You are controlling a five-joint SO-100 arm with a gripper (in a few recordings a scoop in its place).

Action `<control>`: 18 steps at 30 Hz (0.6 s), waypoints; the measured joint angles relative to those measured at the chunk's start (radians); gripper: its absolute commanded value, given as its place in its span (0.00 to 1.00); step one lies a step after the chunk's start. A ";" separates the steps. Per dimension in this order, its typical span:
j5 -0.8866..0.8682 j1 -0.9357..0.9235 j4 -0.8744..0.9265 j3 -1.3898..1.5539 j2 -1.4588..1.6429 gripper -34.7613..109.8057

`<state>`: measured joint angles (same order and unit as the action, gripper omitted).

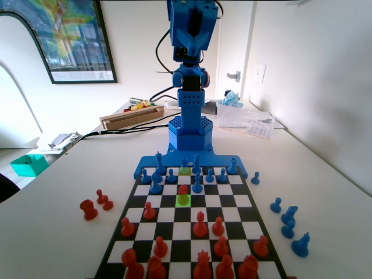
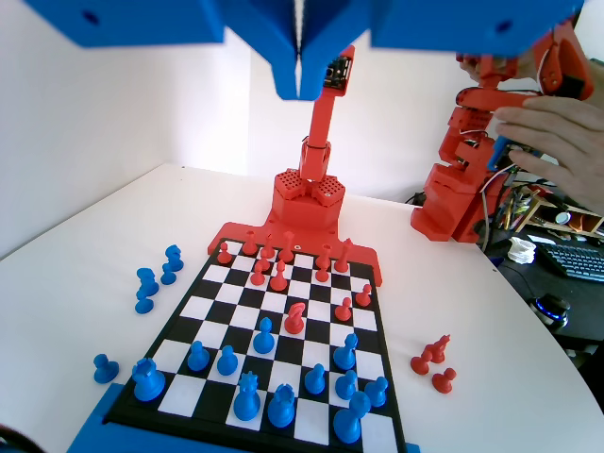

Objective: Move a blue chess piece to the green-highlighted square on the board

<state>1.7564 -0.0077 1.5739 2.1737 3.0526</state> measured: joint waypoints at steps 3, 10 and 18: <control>-0.002 -0.009 0.000 0.000 0.000 0.25; -0.044 0.002 0.011 -0.107 -0.104 0.25; -0.184 -0.025 0.012 -0.316 -0.403 0.25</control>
<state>1.5723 -0.0322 1.5861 1.8577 2.6492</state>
